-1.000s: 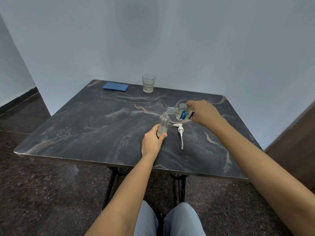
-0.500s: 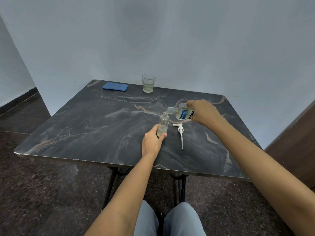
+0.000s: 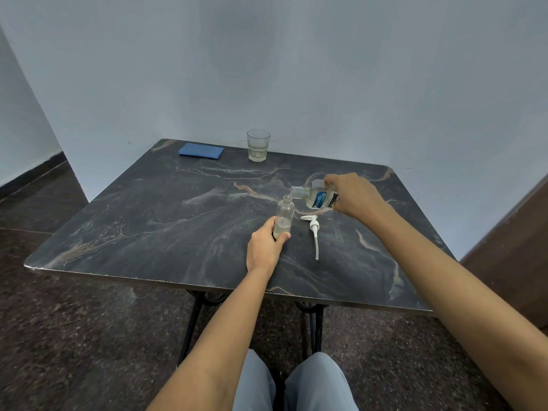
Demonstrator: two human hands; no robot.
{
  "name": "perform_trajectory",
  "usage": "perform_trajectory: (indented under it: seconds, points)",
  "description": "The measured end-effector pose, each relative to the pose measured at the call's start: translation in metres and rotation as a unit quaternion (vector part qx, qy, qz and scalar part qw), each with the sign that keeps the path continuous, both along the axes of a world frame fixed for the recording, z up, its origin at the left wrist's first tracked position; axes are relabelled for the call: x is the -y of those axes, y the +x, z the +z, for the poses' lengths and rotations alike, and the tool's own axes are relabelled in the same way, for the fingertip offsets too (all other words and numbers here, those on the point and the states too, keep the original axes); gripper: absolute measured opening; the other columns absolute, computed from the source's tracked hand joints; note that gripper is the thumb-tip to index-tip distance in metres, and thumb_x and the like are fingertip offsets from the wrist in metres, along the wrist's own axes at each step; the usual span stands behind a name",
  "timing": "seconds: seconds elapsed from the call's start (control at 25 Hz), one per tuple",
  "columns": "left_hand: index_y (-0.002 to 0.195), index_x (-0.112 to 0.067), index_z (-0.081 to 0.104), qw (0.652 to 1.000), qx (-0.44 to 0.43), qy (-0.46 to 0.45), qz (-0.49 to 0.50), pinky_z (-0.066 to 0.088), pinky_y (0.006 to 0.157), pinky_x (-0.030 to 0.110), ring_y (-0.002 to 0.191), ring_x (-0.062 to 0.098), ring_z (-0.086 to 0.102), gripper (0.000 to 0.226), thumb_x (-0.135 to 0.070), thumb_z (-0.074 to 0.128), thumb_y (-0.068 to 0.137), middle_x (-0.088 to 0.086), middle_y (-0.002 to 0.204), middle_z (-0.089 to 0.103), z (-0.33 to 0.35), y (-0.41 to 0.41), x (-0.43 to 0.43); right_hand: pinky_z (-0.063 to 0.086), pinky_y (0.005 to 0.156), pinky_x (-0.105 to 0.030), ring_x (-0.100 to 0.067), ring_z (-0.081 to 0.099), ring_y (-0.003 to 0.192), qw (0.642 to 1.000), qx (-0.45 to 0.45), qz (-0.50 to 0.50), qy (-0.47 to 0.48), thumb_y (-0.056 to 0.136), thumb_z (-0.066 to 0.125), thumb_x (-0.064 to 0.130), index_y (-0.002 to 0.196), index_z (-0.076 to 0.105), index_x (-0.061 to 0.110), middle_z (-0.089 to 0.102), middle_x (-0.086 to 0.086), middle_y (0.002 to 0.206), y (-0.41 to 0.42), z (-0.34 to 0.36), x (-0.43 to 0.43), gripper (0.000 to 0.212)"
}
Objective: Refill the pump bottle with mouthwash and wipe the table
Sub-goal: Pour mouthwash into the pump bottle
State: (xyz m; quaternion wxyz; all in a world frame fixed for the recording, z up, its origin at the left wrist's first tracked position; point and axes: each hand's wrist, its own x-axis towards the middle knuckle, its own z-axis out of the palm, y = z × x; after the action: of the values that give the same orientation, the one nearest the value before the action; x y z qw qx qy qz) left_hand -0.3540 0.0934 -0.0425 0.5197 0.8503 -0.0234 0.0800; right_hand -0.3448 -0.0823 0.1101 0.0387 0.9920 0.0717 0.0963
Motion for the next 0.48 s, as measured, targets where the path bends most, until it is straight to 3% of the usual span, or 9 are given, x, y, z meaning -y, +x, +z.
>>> perform_trajectory:
  seconds: [0.48]
  points:
    - [0.119,-0.029,0.058,1.000,0.003,0.004,0.002,0.047,0.078,0.029,0.089,0.010,0.061,0.032,-0.030,0.066,0.087,-0.008,0.104,0.070,-0.0008,0.0004,0.0001,0.042,0.064,-0.033,-0.026,0.062,0.094,1.000,-0.006,-0.003,0.005,0.083,0.060,0.005,0.121,0.054,0.021,0.067,-0.006,0.110,-0.0034,0.0046,-0.0039,0.042]
